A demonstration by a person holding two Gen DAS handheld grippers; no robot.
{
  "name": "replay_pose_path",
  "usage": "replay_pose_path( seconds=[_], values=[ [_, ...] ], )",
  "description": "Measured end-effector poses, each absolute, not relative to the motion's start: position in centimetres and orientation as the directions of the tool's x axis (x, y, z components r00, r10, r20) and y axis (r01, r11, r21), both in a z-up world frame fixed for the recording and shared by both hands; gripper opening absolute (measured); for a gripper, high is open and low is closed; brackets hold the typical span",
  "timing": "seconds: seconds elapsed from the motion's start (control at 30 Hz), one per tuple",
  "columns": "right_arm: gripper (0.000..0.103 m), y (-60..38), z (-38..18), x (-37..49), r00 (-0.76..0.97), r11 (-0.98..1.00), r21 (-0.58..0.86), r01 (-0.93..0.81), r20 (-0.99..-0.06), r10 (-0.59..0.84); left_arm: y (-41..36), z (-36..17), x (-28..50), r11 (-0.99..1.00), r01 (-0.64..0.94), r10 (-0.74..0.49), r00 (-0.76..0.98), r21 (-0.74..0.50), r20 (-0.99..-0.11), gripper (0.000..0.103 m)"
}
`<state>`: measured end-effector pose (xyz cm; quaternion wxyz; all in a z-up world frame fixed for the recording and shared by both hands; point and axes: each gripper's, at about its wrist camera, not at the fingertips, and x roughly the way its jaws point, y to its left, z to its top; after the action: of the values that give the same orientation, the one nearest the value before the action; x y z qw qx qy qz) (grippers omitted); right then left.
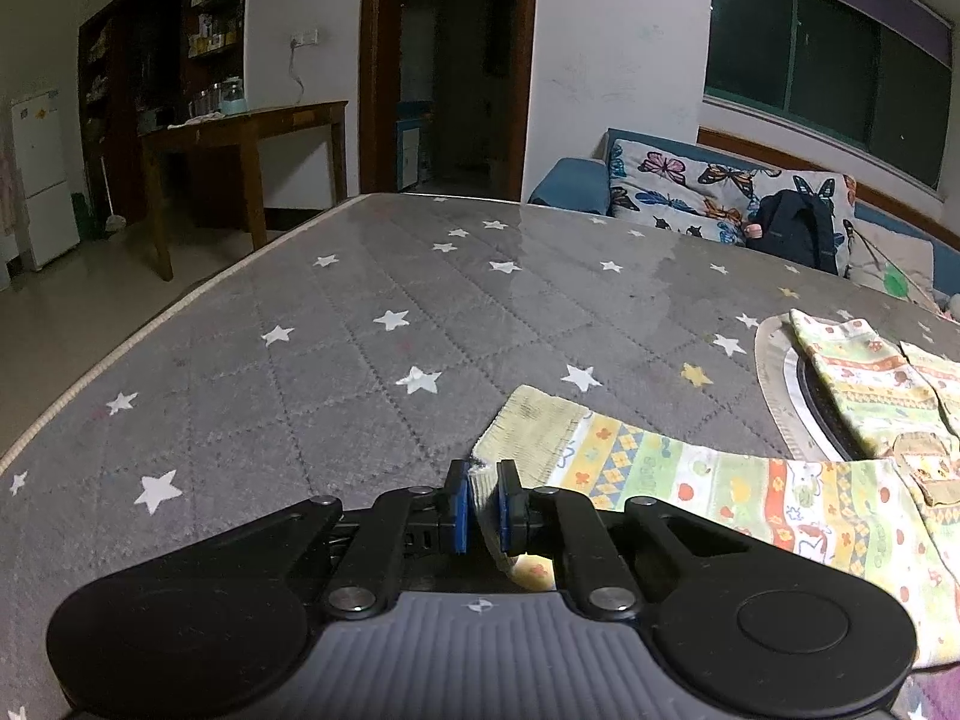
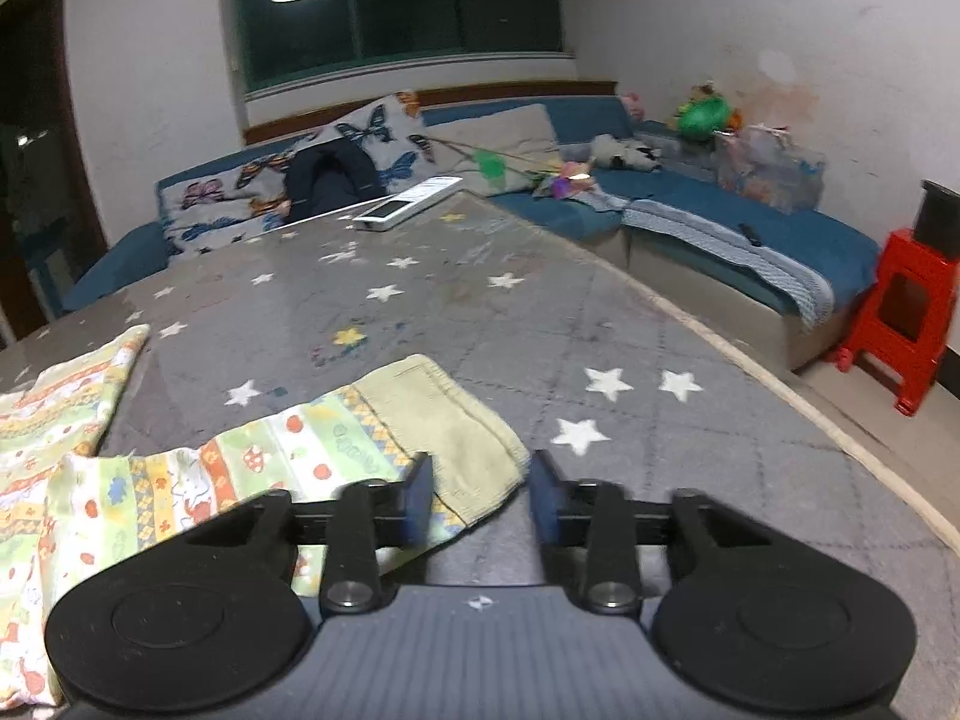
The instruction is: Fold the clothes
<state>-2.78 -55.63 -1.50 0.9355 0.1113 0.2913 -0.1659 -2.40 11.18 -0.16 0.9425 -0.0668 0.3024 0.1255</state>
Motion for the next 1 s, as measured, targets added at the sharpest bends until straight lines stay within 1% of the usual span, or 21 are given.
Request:
replay_pose_path(
  seconds=[0.1, 0.17, 0.27, 0.33, 0.47, 0.57, 0.63, 0.73, 0.9, 1.0],
  values=[
    [0.006, -55.4, -1.0, -3.0, 0.789, 0.919, 0.12, 0.376, -0.56, -0.251, 10.9, 0.3, -2.6, 0.961, -0.268, 0.184, 0.796, -0.063, -0.576, 0.01],
    [0.006, -55.5, -0.1, -3.5, 0.813, 0.906, 0.175, 0.386, -0.528, -0.245, 10.7, 0.7, -2.7, 0.963, -0.261, 0.176, 0.803, -0.072, -0.569, 0.009],
    [0.006, -55.1, 2.2, -4.3, 0.866, 0.893, 0.302, 0.333, -0.473, -0.163, 10.5, 1.2, -2.9, 0.964, -0.252, 0.163, 0.814, -0.085, -0.558, 0.009],
    [0.006, -53.7, 4.0, -4.6, 0.9, 0.901, 0.353, 0.253, -0.427, -0.086, 10.3, 1.5, -3.0, 0.965, -0.245, 0.155, 0.82, -0.093, -0.55, 0.008],
    [0.006, -48.9, 6.9, -4.5, 0.931, 0.902, 0.43, 0.036, -0.342, 0.126, 9.9, 2.2, -3.2, 0.967, -0.232, 0.139, 0.834, -0.11, -0.535, 0.008],
    [0.006, -44.2, 7.6, -3.9, 0.904, 0.888, 0.446, -0.118, -0.321, 0.281, 9.5, 2.9, -3.3, 0.968, -0.214, 0.119, 0.849, -0.13, -0.515, 0.008],
    [0.006, -40.8, 7.4, -3.5, 0.87, 0.874, 0.439, -0.209, -0.324, 0.371, 9.1, 3.7, -3.5, 0.969, -0.194, 0.093, 0.862, -0.154, -0.499, 0.008],
    [0.006, -35.8, 6.2, -3.2, 0.82, 0.865, 0.398, -0.305, -0.352, 0.451, 8.5, 4.7, -3.8, 0.971, -0.164, 0.065, 0.879, -0.172, -0.472, 0.008],
    [0.007, -29.5, 3.1, -2.9, 0.752, 0.869, 0.308, -0.387, -0.44, 0.491, 7.4, 5.8, -3.8, 0.972, -0.104, 0.0, 0.897, -0.211, -0.442, 0.008],
    [0.014, -27.6, 1.4, -3.4, 0.704, 0.862, 0.284, -0.421, -0.497, 0.507, 6.3, 6.2, -3.5, 0.973, -0.061, -0.044, 0.9, -0.225, -0.434, 0.008]
  ],
)
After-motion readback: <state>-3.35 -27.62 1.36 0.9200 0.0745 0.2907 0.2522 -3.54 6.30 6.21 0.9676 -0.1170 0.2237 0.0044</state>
